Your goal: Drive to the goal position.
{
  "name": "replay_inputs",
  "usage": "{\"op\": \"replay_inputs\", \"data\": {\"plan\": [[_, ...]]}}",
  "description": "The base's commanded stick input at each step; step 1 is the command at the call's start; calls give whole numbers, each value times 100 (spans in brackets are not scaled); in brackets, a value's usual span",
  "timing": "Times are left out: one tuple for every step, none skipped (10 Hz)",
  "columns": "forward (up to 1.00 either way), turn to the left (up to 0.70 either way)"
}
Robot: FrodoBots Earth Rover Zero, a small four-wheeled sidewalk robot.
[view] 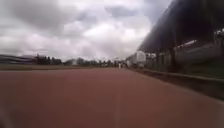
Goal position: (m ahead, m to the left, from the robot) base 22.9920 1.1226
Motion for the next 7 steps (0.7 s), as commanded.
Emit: {"op": "replay_inputs", "data": {"plan": [[100, 1], [100, 1], [100, -8], [100, -23], [100, -38], [100, -29], [100, -18]]}}
